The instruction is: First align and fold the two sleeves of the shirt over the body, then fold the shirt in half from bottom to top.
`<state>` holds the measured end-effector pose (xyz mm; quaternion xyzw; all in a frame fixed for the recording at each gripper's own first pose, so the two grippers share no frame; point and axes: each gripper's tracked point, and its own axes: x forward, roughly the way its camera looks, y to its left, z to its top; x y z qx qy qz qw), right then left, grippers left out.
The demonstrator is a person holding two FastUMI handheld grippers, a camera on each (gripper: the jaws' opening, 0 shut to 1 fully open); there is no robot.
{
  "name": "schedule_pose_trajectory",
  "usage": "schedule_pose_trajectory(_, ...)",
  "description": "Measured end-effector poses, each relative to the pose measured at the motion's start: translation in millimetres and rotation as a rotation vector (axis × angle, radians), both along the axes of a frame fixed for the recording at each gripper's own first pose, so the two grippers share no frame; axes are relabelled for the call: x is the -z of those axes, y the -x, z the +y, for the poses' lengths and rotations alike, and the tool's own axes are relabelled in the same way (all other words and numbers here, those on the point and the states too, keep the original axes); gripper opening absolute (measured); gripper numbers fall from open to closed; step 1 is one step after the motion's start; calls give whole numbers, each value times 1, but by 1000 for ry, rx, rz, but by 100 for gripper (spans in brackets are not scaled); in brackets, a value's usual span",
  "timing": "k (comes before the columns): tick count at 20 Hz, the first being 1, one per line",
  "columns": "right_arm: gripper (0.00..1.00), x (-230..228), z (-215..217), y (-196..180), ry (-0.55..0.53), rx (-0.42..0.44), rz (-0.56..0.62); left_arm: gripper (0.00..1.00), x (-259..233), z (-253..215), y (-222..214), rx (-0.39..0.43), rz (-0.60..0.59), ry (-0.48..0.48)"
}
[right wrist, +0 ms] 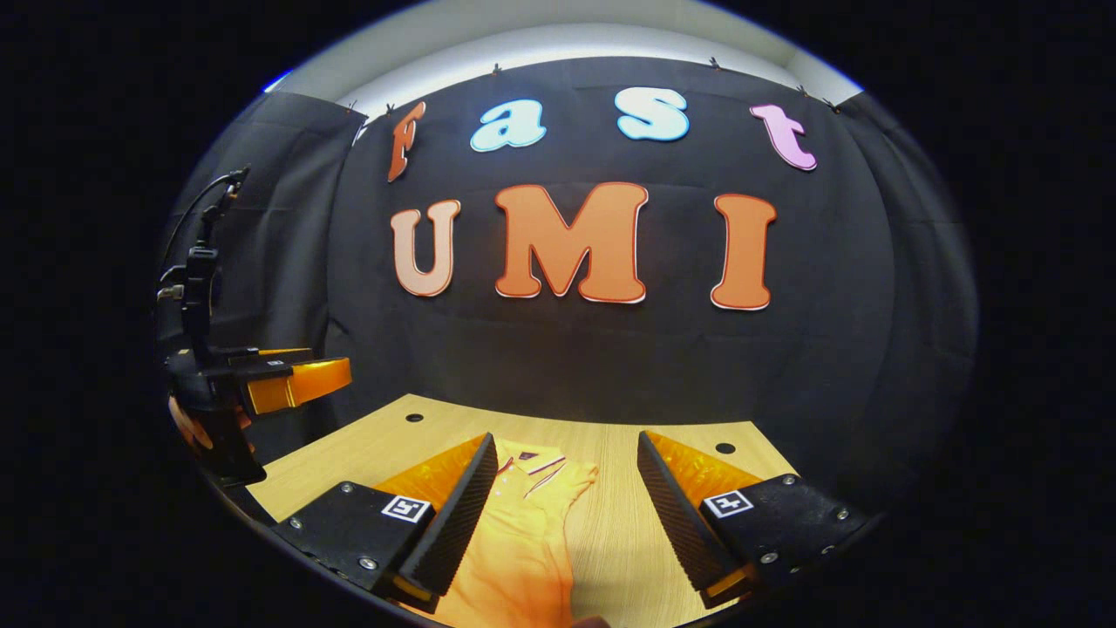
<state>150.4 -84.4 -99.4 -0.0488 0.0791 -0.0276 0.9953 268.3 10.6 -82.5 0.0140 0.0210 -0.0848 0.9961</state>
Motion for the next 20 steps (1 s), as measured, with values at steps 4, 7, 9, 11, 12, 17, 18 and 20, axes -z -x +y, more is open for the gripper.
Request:
schedule_pose_trajectory(4,97,7,4,11,-4,-40,-17,98,-14,11,37,-19,-83,5)
schedule_pose_trajectory(7,97,29,4,19,-19,-49,32,98,9,16,54,-39,-45,-40)
schedule_pose_trajectory(9,97,49,3,27,-30,-55,88,98,38,18,59,-41,18,-43)
schedule_pose_trajectory(11,97,68,1,33,-44,-63,144,98,61,19,67,-40,77,-51)
schedule_pose_trajectory(12,97,79,0,38,-48,-67,174,98,70,19,68,-39,102,-59)
schedule_pose_trajectory(17,97,134,-6,60,-71,-70,337,98,129,18,79,-23,273,-75)
schedule_pose_trajectory(18,97,145,-8,65,-78,-67,377,98,145,19,82,-22,320,-76)
schedule_pose_trajectory(20,97,174,-11,78,-93,-60,468,98,174,22,88,-14,407,-74)
